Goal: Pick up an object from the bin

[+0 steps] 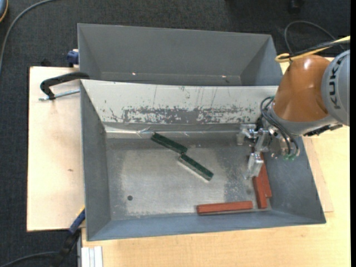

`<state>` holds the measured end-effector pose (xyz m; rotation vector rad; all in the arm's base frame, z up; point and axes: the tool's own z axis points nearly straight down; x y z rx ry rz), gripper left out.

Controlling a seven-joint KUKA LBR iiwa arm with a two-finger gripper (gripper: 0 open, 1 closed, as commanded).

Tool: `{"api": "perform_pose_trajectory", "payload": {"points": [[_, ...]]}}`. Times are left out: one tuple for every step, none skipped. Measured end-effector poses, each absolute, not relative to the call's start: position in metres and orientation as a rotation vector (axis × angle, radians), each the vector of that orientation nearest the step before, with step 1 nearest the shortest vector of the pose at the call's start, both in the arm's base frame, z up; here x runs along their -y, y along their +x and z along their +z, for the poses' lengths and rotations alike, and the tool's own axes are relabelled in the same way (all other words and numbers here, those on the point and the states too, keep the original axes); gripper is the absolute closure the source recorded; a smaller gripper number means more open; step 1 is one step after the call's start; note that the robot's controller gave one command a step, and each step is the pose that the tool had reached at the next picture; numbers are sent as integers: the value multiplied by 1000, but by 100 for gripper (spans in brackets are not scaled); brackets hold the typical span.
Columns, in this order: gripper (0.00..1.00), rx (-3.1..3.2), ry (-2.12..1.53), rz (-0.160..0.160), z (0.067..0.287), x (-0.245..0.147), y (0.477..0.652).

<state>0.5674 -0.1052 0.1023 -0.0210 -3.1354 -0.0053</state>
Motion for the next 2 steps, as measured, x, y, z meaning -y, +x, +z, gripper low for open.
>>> {"api": "perform_pose_trajectory", "payload": {"points": [[0, 3140, -2, -9, 82, 30, 563], [0, 3133, 245, -5, 71, -22, 557]]}}
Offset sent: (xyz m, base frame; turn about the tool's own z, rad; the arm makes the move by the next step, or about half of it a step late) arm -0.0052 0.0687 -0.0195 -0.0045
